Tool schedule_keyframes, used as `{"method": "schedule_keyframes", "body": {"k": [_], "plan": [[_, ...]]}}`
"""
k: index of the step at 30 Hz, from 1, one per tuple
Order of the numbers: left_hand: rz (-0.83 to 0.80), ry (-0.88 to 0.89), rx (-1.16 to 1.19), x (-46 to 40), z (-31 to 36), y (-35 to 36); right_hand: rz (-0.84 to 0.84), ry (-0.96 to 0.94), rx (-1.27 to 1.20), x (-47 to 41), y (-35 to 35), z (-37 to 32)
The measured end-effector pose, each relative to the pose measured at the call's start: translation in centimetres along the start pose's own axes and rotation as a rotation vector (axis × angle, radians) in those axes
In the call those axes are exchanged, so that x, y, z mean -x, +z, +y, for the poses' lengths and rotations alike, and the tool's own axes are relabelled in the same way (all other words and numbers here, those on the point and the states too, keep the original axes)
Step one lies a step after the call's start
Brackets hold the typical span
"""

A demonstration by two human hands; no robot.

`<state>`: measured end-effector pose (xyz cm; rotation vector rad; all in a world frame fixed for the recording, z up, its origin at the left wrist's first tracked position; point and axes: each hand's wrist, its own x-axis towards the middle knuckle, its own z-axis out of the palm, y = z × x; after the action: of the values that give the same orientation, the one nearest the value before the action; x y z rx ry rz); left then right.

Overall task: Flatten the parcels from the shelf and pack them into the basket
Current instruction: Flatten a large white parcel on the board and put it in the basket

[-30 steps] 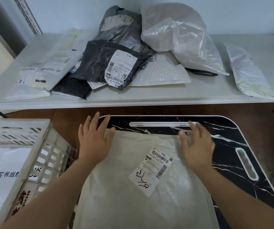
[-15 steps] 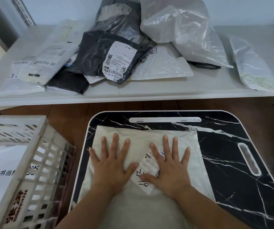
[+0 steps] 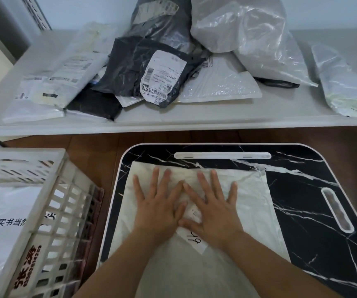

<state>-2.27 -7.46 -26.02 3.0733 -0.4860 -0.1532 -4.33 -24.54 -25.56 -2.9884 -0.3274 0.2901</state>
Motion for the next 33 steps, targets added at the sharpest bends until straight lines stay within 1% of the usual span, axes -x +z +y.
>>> {"method": "schedule_keyframes", "body": {"k": [2,4,5,7,11,13,15,17,19,20,22,25,29,32,33], "plan": [[-0.002,0.015,-0.027,-0.4,-0.3,0.3,-0.005,-0.058,0.067,-0.6,0.3,-0.1],[-0.015,-0.018,-0.031,-0.6,-0.6,1.1,-0.074,-0.051,0.094,-0.9,0.4,0.2],[-0.006,-0.023,-0.025,-0.6,-0.6,1.3,-0.079,-0.05,0.099,-1.0,0.2,0.3],[-0.029,-0.029,0.016,-0.7,-0.6,1.4,-0.076,-0.056,0.085,-1.1,0.3,0.5],[-0.043,-0.012,0.022,-0.9,-0.8,1.5,-0.038,-0.048,0.037,-1.2,0.8,0.2],[-0.038,-0.027,0.02,-1.0,-0.6,1.0,-0.033,-0.069,0.067,-1.7,0.7,0.5],[-0.008,-0.045,0.004,-1.4,-0.7,0.8,-0.001,-0.06,0.114,-2.5,0.2,0.8],[0.033,-0.076,0.018,-1.7,-0.8,-0.2,0.048,0.042,0.152,-3.5,-1.1,0.8],[0.097,-0.102,0.026,-1.6,-1.0,-1.1,0.15,0.145,0.119,-3.9,-2.2,0.6],[0.124,-0.107,0.026,-1.3,-1.1,-1.3,0.191,0.161,0.068,-3.6,-2.4,0.4],[0.147,-0.104,0.039,-0.1,-0.7,-1.5,0.198,0.104,-0.005,-2.0,-2.0,0.5],[0.132,-0.094,0.069,2.2,1.0,-1.1,0.119,0.038,0.006,1.7,-1.0,1.4],[0.051,-0.092,0.061,5.1,3.3,0.8,0.052,0.043,0.022,5.9,0.8,2.6],[0.0,-0.076,0.049,6.2,3.8,2.0,-0.012,0.048,0.059,7.1,1.6,2.3],[-0.004,-0.073,0.04,6.3,3.8,2.2,-0.004,0.058,0.078,7.1,1.9,2.3]]}}
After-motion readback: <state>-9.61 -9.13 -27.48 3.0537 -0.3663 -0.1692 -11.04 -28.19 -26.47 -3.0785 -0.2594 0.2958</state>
